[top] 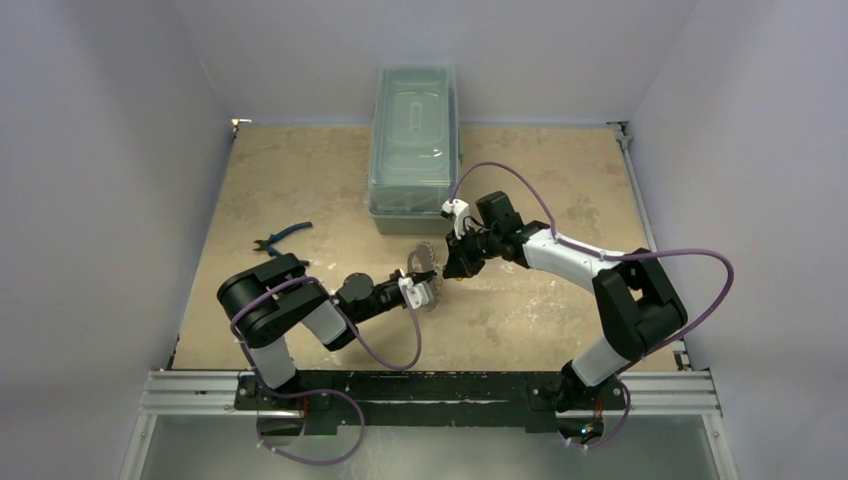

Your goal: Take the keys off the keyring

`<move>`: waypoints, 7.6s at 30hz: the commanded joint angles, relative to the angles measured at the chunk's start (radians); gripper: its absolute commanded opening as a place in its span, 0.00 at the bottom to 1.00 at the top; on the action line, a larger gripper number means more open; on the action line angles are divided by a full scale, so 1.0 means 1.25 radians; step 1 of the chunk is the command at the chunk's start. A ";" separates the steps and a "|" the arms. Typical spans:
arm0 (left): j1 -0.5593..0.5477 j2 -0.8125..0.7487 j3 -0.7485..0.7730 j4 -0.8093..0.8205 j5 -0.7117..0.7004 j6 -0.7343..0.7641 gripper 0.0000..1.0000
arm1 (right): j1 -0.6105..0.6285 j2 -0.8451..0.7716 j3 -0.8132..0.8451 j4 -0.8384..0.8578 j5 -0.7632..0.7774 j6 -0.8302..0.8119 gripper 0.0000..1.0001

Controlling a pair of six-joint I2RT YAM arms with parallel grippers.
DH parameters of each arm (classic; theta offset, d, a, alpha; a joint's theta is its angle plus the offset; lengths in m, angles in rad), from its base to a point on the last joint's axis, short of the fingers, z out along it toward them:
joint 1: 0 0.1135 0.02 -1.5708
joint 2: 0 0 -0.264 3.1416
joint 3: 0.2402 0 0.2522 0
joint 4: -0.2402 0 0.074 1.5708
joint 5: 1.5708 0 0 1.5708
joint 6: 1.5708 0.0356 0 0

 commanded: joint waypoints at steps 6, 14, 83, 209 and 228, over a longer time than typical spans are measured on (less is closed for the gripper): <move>-0.003 -0.020 0.004 0.020 0.035 -0.027 0.00 | 0.005 -0.003 0.036 0.044 0.008 -0.011 0.00; -0.003 -0.035 -0.011 0.015 0.022 -0.014 0.00 | 0.006 -0.009 0.018 0.044 0.003 -0.002 0.00; 0.099 -0.058 0.147 -0.274 -0.136 -0.458 0.00 | 0.047 -0.019 0.019 -0.027 0.159 -0.254 0.00; 0.227 0.005 0.475 -1.076 0.491 0.368 0.28 | 0.042 0.121 0.002 0.038 0.085 0.132 0.00; 0.211 0.025 0.497 -1.064 0.489 0.365 0.22 | 0.042 0.122 0.006 0.035 0.085 0.131 0.00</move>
